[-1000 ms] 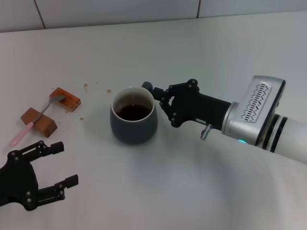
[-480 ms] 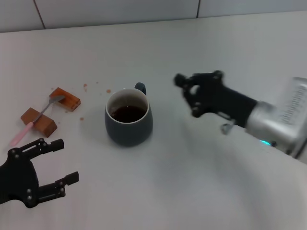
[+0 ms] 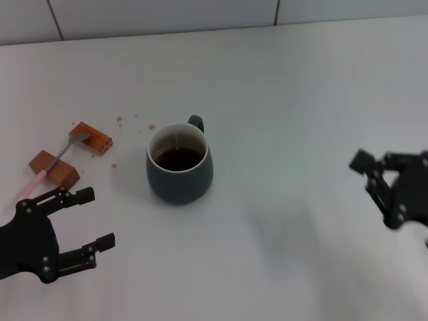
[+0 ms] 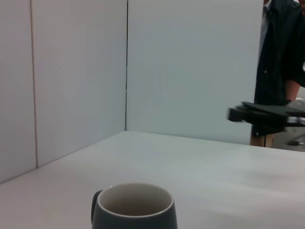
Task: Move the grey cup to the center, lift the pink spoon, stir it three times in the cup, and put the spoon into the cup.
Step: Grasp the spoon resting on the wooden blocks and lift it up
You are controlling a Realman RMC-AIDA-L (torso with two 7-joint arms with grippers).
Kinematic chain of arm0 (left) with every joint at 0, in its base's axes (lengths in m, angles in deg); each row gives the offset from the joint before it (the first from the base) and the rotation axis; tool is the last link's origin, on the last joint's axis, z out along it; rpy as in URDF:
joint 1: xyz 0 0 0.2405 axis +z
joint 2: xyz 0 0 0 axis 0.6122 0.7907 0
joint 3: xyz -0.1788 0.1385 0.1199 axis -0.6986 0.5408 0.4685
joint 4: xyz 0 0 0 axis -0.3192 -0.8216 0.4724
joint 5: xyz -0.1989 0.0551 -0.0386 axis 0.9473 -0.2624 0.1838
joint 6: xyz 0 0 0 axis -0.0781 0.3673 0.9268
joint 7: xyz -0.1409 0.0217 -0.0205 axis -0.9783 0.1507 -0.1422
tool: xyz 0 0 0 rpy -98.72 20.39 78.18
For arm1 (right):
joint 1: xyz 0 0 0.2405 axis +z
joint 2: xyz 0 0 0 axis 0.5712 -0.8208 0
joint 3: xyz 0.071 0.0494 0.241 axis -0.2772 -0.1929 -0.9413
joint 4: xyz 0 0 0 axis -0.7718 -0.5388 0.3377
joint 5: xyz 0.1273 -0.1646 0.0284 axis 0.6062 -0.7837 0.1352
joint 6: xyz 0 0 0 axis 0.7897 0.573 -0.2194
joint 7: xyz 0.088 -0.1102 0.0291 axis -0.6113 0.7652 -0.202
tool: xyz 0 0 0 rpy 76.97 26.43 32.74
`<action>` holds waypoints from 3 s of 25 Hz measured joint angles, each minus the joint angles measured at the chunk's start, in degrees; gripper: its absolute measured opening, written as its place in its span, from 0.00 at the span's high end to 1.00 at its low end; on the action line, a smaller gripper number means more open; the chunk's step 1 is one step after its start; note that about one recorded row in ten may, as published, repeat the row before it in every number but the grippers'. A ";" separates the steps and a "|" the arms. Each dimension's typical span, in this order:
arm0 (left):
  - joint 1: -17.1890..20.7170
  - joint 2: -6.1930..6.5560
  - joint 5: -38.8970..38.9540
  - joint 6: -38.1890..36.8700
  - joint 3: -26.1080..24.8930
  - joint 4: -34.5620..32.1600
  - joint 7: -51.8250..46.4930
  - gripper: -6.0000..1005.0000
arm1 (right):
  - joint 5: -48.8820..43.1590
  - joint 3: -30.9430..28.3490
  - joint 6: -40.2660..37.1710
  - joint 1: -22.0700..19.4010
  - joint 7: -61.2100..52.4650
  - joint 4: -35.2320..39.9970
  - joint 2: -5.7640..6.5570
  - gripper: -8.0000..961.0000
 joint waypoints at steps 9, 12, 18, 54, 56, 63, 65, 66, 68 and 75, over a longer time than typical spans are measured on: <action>0.15 -0.20 -0.09 -0.11 0.03 0.37 0.23 0.20 | -11.34 0.26 1.25 -2.92 -4.20 3.76 0.03 0.95; 0.52 -0.39 -0.11 -0.11 0.03 0.45 0.24 0.20 | -12.93 0.46 2.56 -2.44 -3.97 3.40 -0.12 0.95; 0.70 -0.58 -0.20 -0.14 0.03 0.44 0.25 0.20 | -13.32 1.18 3.92 -1.30 -3.85 2.39 -0.20 0.87; 0.47 -0.70 -0.01 -0.16 0.02 0.53 0.22 0.20 | -13.21 4.38 9.26 3.06 -4.70 -1.16 -0.28 0.21; 0.61 -0.70 0.00 -0.31 -0.41 0.57 -0.13 0.20 | -13.09 4.34 9.05 3.07 -4.80 -1.17 -0.24 0.21; 0.72 0.23 0.13 -6.91 -20.43 7.95 -13.73 0.20 | -12.96 4.21 8.88 3.89 -4.97 -1.17 -0.20 0.21; 0.36 0.87 0.15 -6.29 -26.11 9.03 -23.97 0.20 | -12.96 4.12 8.65 4.07 -5.02 -1.17 -0.19 0.21; 0.26 1.13 0.14 -5.14 -27.99 9.14 -29.83 0.20 | -12.96 3.99 8.49 4.13 -5.02 -1.17 -0.16 0.21; 0.24 1.53 0.14 -3.24 -30.71 9.25 -39.88 0.20 | -12.96 3.79 8.20 4.34 -5.03 -1.17 -0.09 0.21; 2.15 2.64 -0.23 1.42 -36.85 8.97 -66.34 0.20 | -12.96 3.83 7.54 4.85 -5.36 -0.77 0.00 0.21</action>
